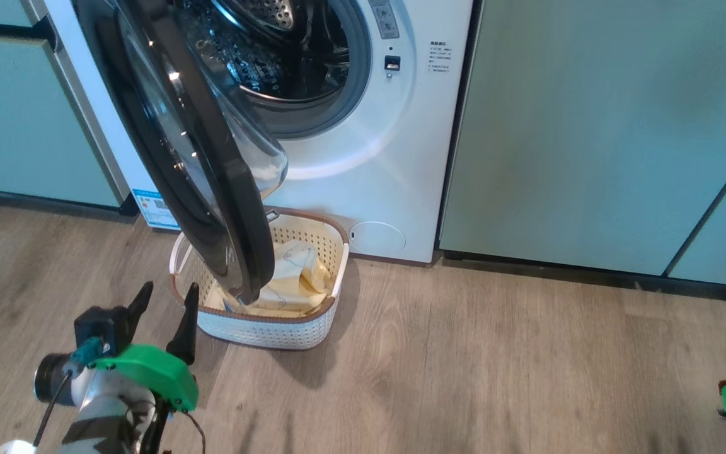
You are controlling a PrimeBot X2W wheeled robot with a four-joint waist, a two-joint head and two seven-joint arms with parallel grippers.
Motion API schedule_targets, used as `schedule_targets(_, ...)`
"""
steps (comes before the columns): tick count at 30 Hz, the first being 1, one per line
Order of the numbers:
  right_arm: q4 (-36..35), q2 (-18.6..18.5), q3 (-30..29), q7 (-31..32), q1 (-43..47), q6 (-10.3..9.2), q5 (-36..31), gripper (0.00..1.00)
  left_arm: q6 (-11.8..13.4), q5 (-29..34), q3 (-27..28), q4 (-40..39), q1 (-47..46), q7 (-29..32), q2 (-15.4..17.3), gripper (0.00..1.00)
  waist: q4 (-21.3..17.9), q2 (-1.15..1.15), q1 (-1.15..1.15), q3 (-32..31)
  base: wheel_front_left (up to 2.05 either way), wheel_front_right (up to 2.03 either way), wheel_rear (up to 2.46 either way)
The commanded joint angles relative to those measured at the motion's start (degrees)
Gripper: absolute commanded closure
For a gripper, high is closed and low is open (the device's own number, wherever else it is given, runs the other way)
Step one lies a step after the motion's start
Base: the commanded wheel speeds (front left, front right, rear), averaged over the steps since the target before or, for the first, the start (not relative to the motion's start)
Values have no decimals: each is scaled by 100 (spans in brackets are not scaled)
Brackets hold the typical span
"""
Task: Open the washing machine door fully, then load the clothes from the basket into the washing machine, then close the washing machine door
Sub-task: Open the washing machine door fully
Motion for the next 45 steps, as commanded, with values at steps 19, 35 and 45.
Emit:
schedule_targets(19, -529, 706, -564, -60, 821, 2, -2934, 0, -7, 102, 303, -176, -114, -35, 127, 0, -22, 0, 0, -91, 0, 0, 0)
schedule_targets(35, -424, 802, -434, -60, 834, 2, -3129, 0, -8, 69, 194, -142, -160, -35, 99, 0, 27, 0, 0, -67, 0, 0, 0)
schedule_targets(45, -333, 865, -523, -60, 857, 2, -3115, 0, -8, -12, 167, -135, -138, -35, 88, 9, 70, 0, 0, -95, 0, 0, 0)
